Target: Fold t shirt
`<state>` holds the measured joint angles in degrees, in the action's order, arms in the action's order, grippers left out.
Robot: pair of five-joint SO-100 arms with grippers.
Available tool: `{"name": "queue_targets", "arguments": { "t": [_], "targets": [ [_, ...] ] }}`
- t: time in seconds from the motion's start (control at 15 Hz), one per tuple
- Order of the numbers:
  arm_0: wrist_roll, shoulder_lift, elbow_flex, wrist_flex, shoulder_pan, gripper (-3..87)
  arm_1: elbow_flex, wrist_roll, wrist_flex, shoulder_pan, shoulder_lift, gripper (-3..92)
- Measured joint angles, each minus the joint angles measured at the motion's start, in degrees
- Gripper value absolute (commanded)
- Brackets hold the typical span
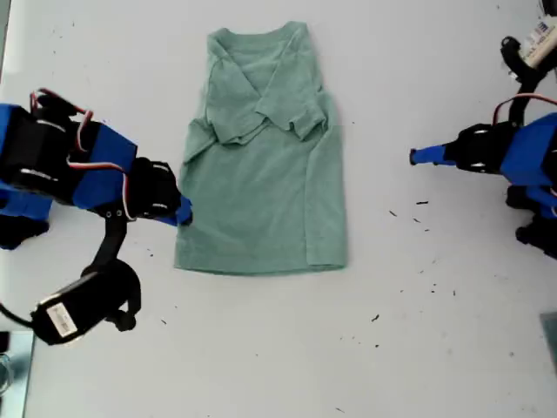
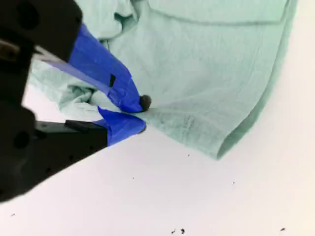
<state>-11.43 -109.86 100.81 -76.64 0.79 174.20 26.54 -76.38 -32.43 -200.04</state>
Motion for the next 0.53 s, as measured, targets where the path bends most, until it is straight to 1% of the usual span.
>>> {"name": "queue_targets", "arguments": {
  "t": [0.13,0.27,0.33,0.47,0.53],
  "targets": [
    [4.2,8.8,-13.2,-2.0,0.1,-0.3,0.0,0.1,0.0,0.0,0.0,16.4],
    [8.7,23.5,-34.4,-5.6,0.1,-0.3,0.0,0.1,0.0,0.0,0.0,16.4],
    [9.5,28.6,-41.4,-6.0,0.7,-0.3,0.0,0.2,0.0,0.0,0.0,16.4],
    [11.1,33.7,-45.5,-5.4,3.1,-0.2,0.0,0.2,0.0,0.5,0.0,16.4],
    [12.7,37.6,-45.8,-3.8,4.2,15.7,0.0,0.2,0.0,0.9,0.0,16.4]
  ]
}}
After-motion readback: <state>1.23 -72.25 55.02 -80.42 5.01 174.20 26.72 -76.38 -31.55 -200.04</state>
